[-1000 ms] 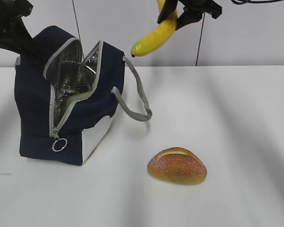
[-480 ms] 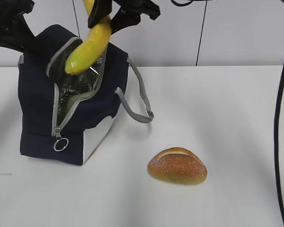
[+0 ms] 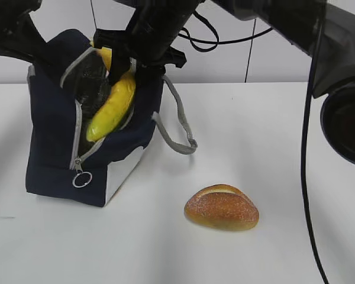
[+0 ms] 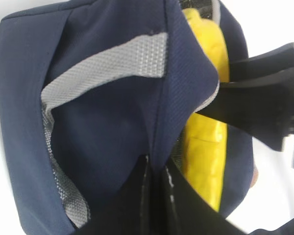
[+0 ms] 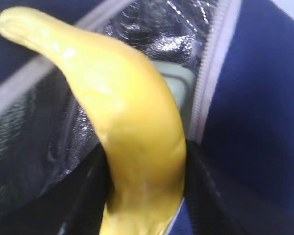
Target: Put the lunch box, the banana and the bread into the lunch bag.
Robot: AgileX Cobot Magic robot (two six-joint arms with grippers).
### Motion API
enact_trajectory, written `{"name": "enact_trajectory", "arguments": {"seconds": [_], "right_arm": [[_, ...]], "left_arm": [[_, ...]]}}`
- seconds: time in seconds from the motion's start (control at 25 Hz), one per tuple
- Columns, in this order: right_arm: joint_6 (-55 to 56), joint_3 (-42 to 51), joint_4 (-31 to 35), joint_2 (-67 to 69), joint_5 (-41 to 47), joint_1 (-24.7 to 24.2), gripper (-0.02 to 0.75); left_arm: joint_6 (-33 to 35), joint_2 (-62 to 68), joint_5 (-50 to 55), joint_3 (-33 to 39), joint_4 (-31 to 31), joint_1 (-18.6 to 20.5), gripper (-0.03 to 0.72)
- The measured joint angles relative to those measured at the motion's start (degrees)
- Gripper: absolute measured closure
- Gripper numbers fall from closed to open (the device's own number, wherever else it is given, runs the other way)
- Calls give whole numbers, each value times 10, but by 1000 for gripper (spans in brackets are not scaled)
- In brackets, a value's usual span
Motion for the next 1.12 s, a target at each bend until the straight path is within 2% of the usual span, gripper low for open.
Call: {"name": "enact_trajectory", "arguments": {"seconds": [0.4,0.88,1.0,1.12], "right_arm": [[6,-3,-5,25,-1,0,269],[-29,-47,-42,-61,-1,0,253],[-37,-11,-48,-100,-1,0,253],[-48,79,-65,-144,-1,0,253]], "left_arm": [[0,0,0,0,-15,1,703],[0,0,0,0,-11,1,704],[0,0,0,0,-10,1,703],[0,0,0,0,-10,1,703]]}}
